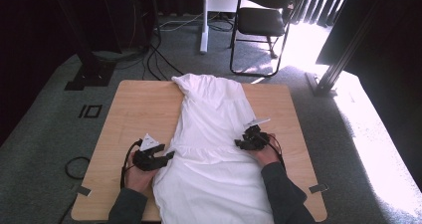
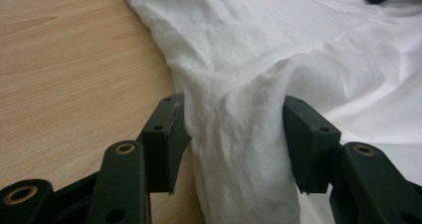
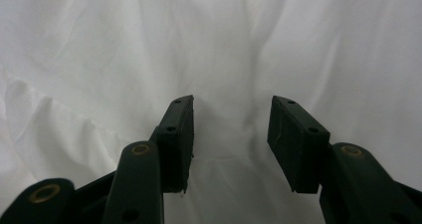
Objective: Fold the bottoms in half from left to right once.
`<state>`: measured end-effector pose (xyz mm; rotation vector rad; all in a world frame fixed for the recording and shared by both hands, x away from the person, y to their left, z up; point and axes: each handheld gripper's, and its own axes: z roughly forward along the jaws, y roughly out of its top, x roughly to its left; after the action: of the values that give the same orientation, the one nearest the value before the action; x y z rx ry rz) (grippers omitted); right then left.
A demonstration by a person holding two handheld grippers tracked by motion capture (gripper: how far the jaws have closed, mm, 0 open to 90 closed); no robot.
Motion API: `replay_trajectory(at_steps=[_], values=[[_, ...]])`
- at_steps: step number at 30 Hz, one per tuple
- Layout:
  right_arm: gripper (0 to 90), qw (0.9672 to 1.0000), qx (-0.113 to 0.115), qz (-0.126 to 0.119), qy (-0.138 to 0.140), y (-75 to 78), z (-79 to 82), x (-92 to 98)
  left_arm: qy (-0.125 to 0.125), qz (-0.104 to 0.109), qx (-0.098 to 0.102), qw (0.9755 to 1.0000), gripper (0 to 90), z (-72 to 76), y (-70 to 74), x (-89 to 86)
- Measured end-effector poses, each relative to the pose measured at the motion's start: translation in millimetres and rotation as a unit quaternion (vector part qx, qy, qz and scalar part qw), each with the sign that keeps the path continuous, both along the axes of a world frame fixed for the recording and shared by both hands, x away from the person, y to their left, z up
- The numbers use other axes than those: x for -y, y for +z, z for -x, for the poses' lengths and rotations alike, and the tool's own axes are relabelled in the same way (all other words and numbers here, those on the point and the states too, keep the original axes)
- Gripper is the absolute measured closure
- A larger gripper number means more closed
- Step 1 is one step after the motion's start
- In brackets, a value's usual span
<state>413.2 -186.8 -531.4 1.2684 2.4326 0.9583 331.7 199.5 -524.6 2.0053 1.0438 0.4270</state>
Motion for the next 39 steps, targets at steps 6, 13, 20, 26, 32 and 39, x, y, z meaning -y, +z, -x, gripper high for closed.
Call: replay_trajectory(at_steps=[6,13,20,26,32,39], values=[[87.7,0.9998,-0.003,0.004,0.017,3.9,6.8,-5.8,-0.003,-0.003,0.007,1.0,46.5,-3.9,4.0,4.8],[88.7,0.9819,0.161,-0.009,-0.099,63.9,24.5,37.4,-0.016,0.003,0.01,0.9998,43.6,-7.6,6.9,10.7],[88.1,0.9896,0.078,0.025,-0.118,11.7,2.9,55.1,-0.036,0.048,0.03,0.9977,43.5,-9.8,19.7,16.7],[88.0,0.9875,0.091,0.004,-0.128,7.5,8.7,55.8,-0.026,0.068,0.037,0.9967,38.9,-16.0,32.9,11.7],[88.2,0.9807,0.118,0.022,-0.154,14.7,11.2,61.6,0.003,0.048,0.009,0.9988,38.9,-41.4,25.8,19.3],[84.3,0.9844,0.073,0.037,-0.156,-15.2,-4.3,58.3,0.004,0.014,-0.041,0.9991,35.1,-88.6,0.1,53.1]])
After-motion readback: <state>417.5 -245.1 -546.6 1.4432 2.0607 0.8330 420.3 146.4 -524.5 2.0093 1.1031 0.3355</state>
